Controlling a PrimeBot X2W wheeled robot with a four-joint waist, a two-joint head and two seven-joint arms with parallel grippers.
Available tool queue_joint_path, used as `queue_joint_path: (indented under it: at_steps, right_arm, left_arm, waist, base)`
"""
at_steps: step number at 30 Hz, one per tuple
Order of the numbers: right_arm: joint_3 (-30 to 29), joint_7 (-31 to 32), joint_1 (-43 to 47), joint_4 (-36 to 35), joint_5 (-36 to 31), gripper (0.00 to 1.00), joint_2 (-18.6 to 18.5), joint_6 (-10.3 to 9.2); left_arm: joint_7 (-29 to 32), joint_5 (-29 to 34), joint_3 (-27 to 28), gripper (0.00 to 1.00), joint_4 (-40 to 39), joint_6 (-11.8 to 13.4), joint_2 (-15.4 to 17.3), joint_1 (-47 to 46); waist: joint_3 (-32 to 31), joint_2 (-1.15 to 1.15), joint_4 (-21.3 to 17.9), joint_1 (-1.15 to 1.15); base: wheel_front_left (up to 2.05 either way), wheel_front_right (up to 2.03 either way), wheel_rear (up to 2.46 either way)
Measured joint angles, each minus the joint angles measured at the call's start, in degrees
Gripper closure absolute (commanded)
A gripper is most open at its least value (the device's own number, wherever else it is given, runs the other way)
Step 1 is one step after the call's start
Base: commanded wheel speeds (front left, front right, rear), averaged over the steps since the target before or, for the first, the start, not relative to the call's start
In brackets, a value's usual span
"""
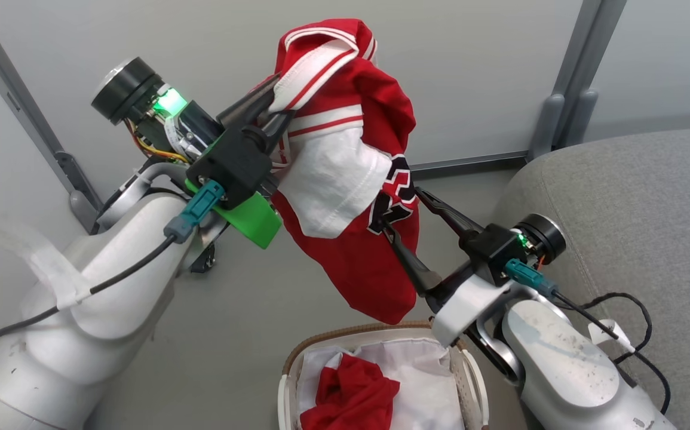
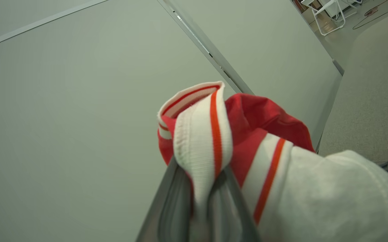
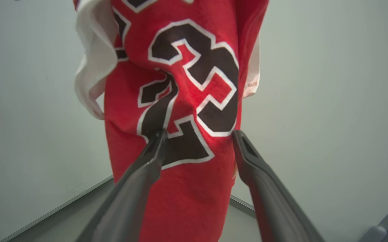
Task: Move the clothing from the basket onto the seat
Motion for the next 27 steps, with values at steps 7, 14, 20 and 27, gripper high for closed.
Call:
queue_joint_path:
  at_steps: [7, 14, 20, 27]
  right_arm:
    - [4.64, 0.00, -3.79, 3.70, 3.13, 0.00, -1.37, 0.00]
    - [7.80, 0.00, -7.12, 6.71, 5.20, 0.00, -1.14, 0.00]
    - [10.23, 0.00, -8.69, 9.00, 6.94, 0.72, -0.25, 0.00]
    - [11.23, 0.00, -9.66, 9.59, 7.53, 1.00, 0.30, 0.00]
  left_arm:
    - [0.00, -0.65, -2.36, 1.00, -1.33, 0.00, -0.69, 0.17]
    - [0.00, -2.11, -4.71, 1.00, -3.11, 0.00, -1.43, 0.16]
    - [0.00, -3.55, -6.06, 1.00, -3.45, 0.00, -2.12, 0.14]
    - [-0.01, -4.85, -7.11, 1.00, -2.94, 0.00, -2.24, 0.13]
  waist:
    - [0.07, 0.00, 0.30, 0.00]
    - [0.13, 0.00, 0.65, 0.00]
    - [-0.01, 0.00, 1.00, 0.00]
    - [-0.21, 0.00, 1.19, 0.00]
  base:
    - [0.00, 0.00, 0.00]
    - [0.00, 0.00, 0.00]
    - [0.00, 0.00, 0.00]
    - [0.00, 0.00, 0.00]
